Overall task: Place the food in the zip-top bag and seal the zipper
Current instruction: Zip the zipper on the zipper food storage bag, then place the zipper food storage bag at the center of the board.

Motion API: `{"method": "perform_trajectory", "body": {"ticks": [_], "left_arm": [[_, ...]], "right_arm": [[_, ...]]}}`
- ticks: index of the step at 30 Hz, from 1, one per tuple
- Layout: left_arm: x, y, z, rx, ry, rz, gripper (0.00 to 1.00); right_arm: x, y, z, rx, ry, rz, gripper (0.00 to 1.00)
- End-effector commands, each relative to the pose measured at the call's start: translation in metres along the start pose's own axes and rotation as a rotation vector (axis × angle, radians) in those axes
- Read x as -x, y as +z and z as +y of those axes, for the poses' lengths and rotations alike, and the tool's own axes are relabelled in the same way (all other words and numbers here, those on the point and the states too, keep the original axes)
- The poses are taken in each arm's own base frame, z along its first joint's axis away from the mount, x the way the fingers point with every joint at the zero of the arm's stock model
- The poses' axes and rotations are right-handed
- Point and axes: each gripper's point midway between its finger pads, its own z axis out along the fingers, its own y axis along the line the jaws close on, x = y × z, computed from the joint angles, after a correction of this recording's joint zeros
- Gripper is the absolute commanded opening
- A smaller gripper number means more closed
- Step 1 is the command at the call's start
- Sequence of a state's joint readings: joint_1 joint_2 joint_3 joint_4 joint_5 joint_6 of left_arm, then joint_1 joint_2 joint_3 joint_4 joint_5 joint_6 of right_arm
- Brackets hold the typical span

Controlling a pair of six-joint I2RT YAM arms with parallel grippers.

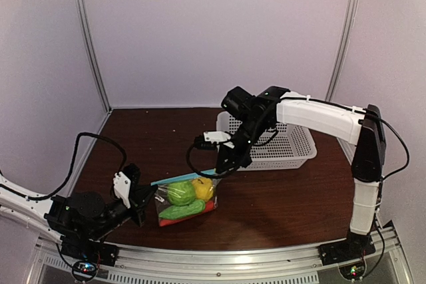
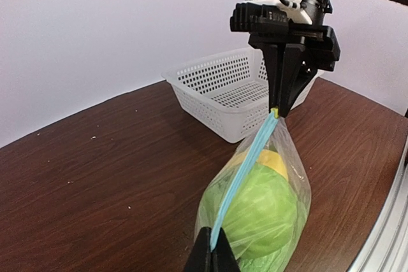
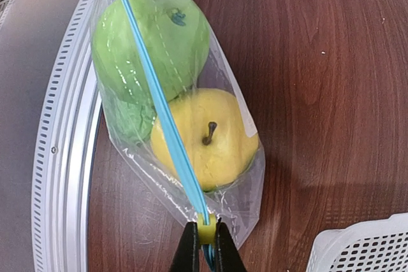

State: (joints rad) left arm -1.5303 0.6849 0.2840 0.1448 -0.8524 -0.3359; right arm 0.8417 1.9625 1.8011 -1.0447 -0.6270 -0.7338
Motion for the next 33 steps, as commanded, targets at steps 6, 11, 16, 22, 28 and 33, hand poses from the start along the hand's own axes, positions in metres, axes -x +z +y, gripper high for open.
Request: {"method": "perform_trajectory", "body": {"ticks": [6, 11, 16, 22, 28, 33], "left_arm": [[0.002, 0.004, 0.013, 0.093, -0.015, -0.008, 0.00], [0.001, 0.004, 0.015, 0.099, -0.018, -0.007, 0.00], [0.002, 0.010, 0.014, 0.086, -0.023, -0.008, 0.00], [0.015, 0.032, -0.002, 0.078, 0.035, 0.026, 0.00], [0.023, 0.052, -0.006, 0.140, 0.064, 0.096, 0.01], [0.017, 0.060, -0.021, 0.093, 0.057, 0.147, 0.01]], "right_arm": [[-0.030, -0.016, -0.020, -0.084, 0.073, 0.087, 0.00], [-0.037, -0.019, -0.022, -0.086, 0.091, 0.097, 0.00], [-0.038, -0.021, -0.023, -0.091, 0.091, 0.094, 0.00], [-0.027, -0.025, -0.029, -0.105, 0.097, 0.063, 0.00], [-0.028, -0.040, -0.018, -0.103, 0.124, 0.080, 0.00], [-0.035, -0.056, 0.007, -0.090, 0.152, 0.078, 0.01]]}}
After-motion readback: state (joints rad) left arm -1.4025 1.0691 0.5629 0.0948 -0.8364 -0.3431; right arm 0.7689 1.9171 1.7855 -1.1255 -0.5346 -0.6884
